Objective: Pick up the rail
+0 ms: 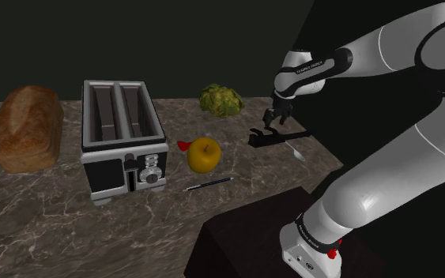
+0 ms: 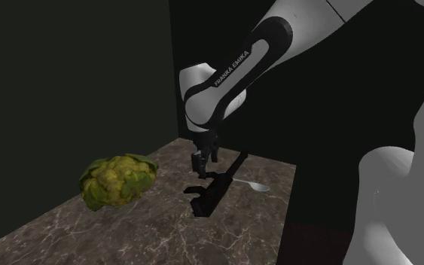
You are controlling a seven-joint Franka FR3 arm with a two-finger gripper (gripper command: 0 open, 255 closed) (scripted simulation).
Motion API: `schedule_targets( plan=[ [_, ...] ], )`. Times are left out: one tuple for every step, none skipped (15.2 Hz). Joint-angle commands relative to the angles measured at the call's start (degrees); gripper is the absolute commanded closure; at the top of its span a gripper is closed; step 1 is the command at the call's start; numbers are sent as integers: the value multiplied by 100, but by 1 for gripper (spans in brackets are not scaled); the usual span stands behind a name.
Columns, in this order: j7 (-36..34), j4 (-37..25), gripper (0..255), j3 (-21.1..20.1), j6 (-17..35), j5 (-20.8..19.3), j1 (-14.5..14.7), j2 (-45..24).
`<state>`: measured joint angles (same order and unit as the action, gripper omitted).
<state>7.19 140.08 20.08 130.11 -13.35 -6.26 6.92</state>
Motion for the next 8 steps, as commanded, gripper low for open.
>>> schedule_targets(
  plan=[
    [-1,55,0,12,138,6,-3,-81],
    [-1,55,0,12,138,6,-3,-80],
    [14,47,255,19,132,6,-9,-82],
    [15,45,255,20,138,7,-9,-88],
    [14,46,255,20,139,8,-9,-90],
    [16,43,255,20,139,9,-9,-92],
    [16,44,255,20,139,9,-9,-92],
    [15,43,255,20,140,9,-9,-93]
  ],
)
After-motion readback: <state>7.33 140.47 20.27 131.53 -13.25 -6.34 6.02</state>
